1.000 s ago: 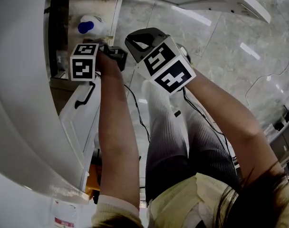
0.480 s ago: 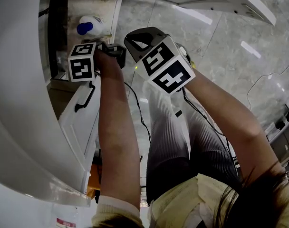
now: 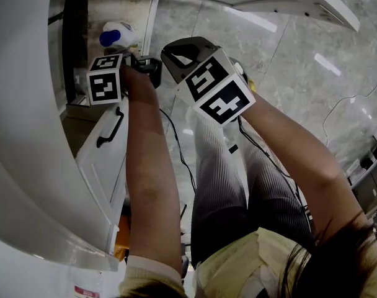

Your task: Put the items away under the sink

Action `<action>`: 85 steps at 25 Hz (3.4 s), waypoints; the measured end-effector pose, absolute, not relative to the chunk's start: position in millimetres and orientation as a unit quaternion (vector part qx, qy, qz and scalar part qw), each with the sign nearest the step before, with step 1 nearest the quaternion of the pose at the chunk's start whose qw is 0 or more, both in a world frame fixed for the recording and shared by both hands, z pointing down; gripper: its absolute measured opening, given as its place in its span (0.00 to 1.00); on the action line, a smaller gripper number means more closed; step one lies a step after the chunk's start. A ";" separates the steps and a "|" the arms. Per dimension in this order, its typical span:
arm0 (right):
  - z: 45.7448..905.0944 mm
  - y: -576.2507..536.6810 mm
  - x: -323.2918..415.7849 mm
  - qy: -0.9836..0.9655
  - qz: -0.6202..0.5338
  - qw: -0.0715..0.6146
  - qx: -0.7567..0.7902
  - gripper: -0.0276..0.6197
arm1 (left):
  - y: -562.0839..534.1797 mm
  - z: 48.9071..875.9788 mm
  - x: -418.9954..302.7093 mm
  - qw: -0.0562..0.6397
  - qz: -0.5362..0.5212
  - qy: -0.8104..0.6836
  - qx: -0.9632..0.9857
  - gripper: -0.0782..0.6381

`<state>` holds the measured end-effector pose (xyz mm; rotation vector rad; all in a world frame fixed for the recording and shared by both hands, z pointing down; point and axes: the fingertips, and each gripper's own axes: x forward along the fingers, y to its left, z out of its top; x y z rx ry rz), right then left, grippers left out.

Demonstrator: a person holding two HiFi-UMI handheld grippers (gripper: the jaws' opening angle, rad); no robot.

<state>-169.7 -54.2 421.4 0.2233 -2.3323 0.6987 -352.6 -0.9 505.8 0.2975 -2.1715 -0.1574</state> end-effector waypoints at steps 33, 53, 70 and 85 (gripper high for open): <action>419.9 -47.1 -156.1 -0.893 0.280 0.342 0.082 0.09 | 6.3 460.6 -368.2 0.364 -0.082 -0.924 0.084 0.50; 386.8 -52.2 -144.8 -0.897 0.288 0.318 0.111 0.09 | -19.9 376.6 -379.3 0.264 -0.020 -0.947 0.180 0.50; 414.7 -22.5 -83.6 -0.870 0.320 0.344 0.152 0.09 | 0.6 408.2 -220.1 0.346 0.046 -0.832 0.431 0.19; 483.3 9.4 -37.3 -0.868 0.258 0.412 0.105 0.09 | 49.0 448.7 -111.2 0.411 0.080 -0.764 0.491 0.16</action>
